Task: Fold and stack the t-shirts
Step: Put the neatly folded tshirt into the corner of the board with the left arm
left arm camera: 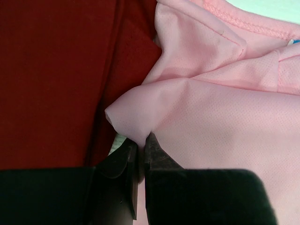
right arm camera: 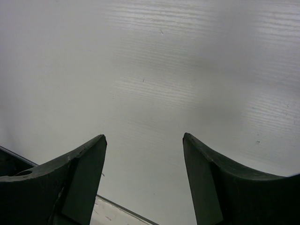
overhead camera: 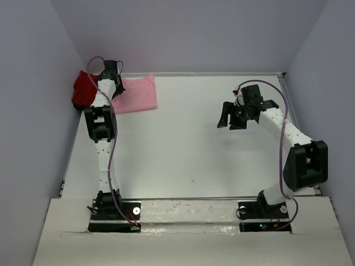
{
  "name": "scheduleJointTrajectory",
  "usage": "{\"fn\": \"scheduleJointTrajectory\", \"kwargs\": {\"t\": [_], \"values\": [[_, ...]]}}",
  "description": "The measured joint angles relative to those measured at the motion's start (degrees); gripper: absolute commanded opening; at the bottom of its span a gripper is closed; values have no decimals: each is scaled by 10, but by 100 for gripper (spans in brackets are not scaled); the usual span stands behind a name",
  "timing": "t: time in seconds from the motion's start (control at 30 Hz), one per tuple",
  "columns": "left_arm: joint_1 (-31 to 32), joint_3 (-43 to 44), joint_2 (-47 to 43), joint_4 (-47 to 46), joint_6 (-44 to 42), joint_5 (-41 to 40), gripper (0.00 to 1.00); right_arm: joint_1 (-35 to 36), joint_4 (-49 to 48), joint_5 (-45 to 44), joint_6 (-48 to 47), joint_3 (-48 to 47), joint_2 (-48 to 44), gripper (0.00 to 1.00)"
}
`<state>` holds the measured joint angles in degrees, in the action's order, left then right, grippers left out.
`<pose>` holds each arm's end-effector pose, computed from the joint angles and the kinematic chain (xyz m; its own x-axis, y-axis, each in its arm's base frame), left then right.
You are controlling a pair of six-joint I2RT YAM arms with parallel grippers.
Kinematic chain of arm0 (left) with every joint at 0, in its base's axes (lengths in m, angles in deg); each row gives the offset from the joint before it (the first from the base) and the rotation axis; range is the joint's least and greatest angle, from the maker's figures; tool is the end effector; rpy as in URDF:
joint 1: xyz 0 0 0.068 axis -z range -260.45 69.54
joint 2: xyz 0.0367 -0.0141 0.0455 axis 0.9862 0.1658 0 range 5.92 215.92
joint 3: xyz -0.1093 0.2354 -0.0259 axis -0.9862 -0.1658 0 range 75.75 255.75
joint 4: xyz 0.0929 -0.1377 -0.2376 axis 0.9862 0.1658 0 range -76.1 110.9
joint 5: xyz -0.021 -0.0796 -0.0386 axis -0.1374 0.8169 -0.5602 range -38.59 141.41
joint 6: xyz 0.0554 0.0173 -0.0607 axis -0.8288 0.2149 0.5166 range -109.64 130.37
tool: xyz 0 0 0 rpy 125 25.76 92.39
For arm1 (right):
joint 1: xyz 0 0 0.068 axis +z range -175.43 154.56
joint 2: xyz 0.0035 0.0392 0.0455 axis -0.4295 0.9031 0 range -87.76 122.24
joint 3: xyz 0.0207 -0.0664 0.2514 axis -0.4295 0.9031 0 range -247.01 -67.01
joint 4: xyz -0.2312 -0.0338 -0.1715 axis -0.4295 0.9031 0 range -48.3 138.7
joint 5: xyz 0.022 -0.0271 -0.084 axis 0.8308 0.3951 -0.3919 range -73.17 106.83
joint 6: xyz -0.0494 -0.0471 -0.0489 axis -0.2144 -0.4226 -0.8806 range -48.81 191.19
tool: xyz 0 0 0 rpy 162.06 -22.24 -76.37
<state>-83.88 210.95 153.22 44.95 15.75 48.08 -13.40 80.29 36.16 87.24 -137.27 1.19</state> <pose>0.6196 0.0413 0.1495 -0.6701 -0.1340 -0.7301 -0.1657 0.9857 -0.0289 0.3595 0.1014 0.2130 -0.8935 0.0764 -0.4424 -0.1296 0.8995 0.4172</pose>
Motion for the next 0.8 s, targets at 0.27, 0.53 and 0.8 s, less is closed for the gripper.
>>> {"fn": "scheduleJointTrajectory", "kwargs": {"t": [0.27,0.53,0.8], "values": [[-5,28,26,-8,0,-12,87,0,1,0,0,0,0,72],[-3,18,23,-30,5,-19,99,0,1,2,0,0,0,72],[-3,-17,-1,-56,6,-35,99,0,5,2,-2,-2,4,72]]}}
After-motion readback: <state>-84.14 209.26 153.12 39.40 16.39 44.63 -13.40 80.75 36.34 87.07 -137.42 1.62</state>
